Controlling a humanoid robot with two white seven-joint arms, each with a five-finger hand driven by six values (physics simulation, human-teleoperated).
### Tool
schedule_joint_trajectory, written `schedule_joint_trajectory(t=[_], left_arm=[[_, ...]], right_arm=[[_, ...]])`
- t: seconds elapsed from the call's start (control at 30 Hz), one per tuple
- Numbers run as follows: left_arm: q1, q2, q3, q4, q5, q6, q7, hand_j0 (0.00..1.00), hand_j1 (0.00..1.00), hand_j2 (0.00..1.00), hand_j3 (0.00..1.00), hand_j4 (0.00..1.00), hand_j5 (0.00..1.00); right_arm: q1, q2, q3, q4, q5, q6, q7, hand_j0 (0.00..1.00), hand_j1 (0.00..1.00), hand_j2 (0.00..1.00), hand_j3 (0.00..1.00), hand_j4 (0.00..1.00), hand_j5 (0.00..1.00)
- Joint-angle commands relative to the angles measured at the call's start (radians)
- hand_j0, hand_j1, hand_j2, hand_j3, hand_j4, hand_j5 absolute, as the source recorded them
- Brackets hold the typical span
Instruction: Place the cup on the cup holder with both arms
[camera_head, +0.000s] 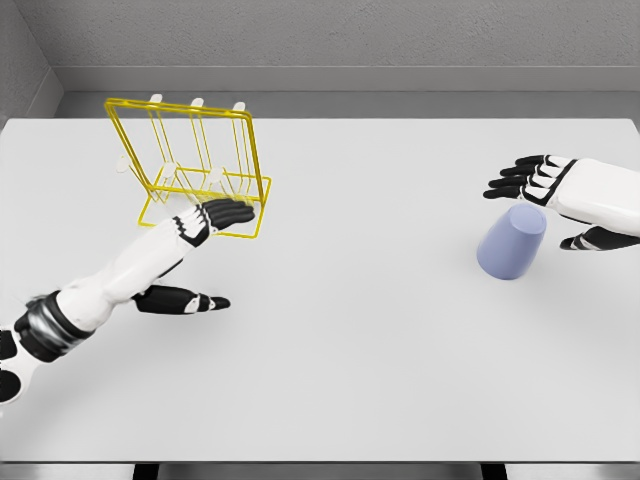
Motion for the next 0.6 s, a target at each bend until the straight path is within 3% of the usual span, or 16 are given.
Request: schedule_joint_trajectory(t=[0.0,0.17,0.2,0.23,0.37,0.43,0.57], left_arm=[[0.000,0.007,-0.025,0.001,0.012,0.000,0.002,1.00,1.00,1.00,1.00,1.00,1.00],[-0.003,0.041,-0.022,0.001,0.019,0.000,0.003,1.00,1.00,1.00,1.00,1.00,1.00],[-0.005,0.041,-0.022,0.002,0.021,0.000,0.005,1.00,1.00,1.00,1.00,1.00,1.00],[-0.006,0.043,-0.022,0.001,0.038,0.000,0.005,1.00,1.00,1.00,1.00,1.00,1.00],[-0.014,0.066,-0.022,0.002,0.058,0.000,0.005,1.00,1.00,1.00,1.00,1.00,1.00],[-0.023,0.086,-0.022,0.011,0.071,0.000,0.005,1.00,1.00,1.00,1.00,1.00,1.00],[-0.038,0.113,-0.025,0.028,0.127,0.000,0.005,1.00,1.00,1.00,1.00,1.00,1.00]], right_arm=[[0.000,-0.001,-0.001,0.002,-0.005,0.001,-0.001,1.00,1.00,1.00,1.00,1.00,1.00],[0.020,0.000,0.001,0.003,0.007,0.001,-0.002,1.00,1.00,1.00,1.00,1.00,1.00],[0.014,0.000,-0.001,0.002,0.015,0.001,0.012,1.00,1.00,1.00,1.00,1.00,1.00],[0.011,0.003,-0.002,0.009,0.015,0.001,0.090,1.00,1.00,1.00,1.00,1.00,1.00],[-0.031,0.031,-0.001,0.043,0.081,0.001,0.115,1.00,1.00,1.00,1.00,1.00,1.00],[-0.051,0.082,0.001,0.078,0.147,0.001,0.125,1.00,1.00,1.00,1.00,1.00,1.00],[-0.098,0.109,0.002,0.106,0.153,0.001,0.197,1.00,1.00,1.00,1.00,1.00,1.00]])
